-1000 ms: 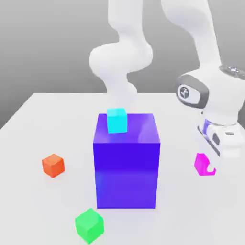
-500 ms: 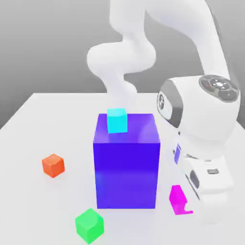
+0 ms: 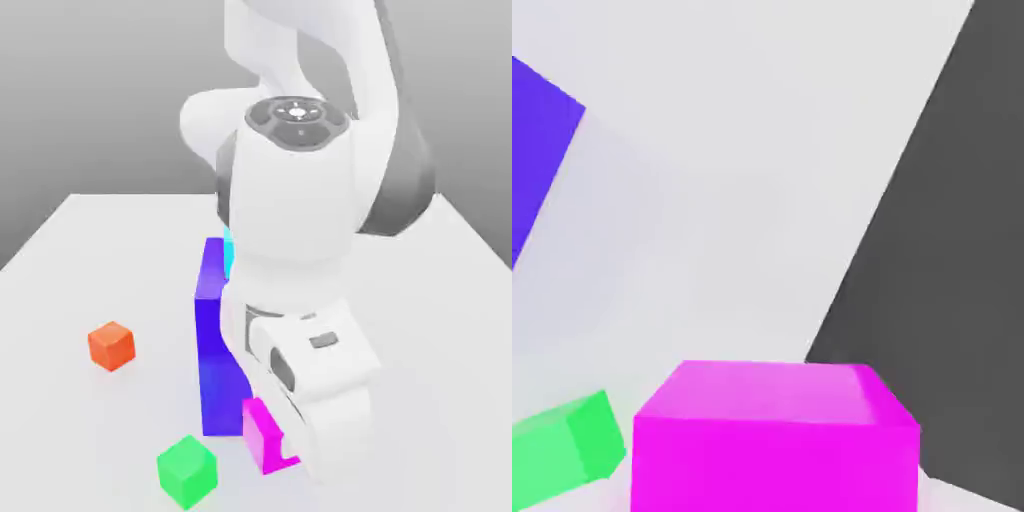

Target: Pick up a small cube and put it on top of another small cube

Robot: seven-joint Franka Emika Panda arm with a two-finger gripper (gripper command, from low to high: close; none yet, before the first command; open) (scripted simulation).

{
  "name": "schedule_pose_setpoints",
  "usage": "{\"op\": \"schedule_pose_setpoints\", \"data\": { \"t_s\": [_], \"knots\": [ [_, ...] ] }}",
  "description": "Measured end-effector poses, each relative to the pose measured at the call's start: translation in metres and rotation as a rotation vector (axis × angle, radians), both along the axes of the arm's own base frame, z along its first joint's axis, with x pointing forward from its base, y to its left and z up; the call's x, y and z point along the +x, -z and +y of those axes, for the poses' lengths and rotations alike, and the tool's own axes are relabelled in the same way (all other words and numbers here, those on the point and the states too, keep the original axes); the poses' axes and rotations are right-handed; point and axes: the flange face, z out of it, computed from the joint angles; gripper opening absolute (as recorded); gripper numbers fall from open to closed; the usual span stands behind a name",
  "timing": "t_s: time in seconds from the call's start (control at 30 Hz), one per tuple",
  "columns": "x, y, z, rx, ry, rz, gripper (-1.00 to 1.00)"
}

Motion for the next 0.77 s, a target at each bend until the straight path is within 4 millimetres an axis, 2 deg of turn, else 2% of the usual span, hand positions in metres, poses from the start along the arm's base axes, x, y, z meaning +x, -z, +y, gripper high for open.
{"op": "schedule_pose_setpoints", "data": {
  "t_s": [0.23,0.37,0.43,0.67,0.7,0.77],
  "knots": [
    [-0.023,0.001,-0.052,0.012,-0.157,-0.03,-1.0],
    [-0.06,0.024,-0.077,0.018,-0.256,-0.021,-1.0],
    [-0.069,0.038,-0.08,0.018,-0.285,-0.019,-1.0],
    [-0.073,0.093,-0.081,0.02,-0.295,-0.017,-1.0],
    [-0.073,0.098,-0.081,0.021,-0.294,-0.016,1.0],
    [-0.073,0.098,-0.081,0.021,-0.294,-0.016,1.0]
  ]
}}
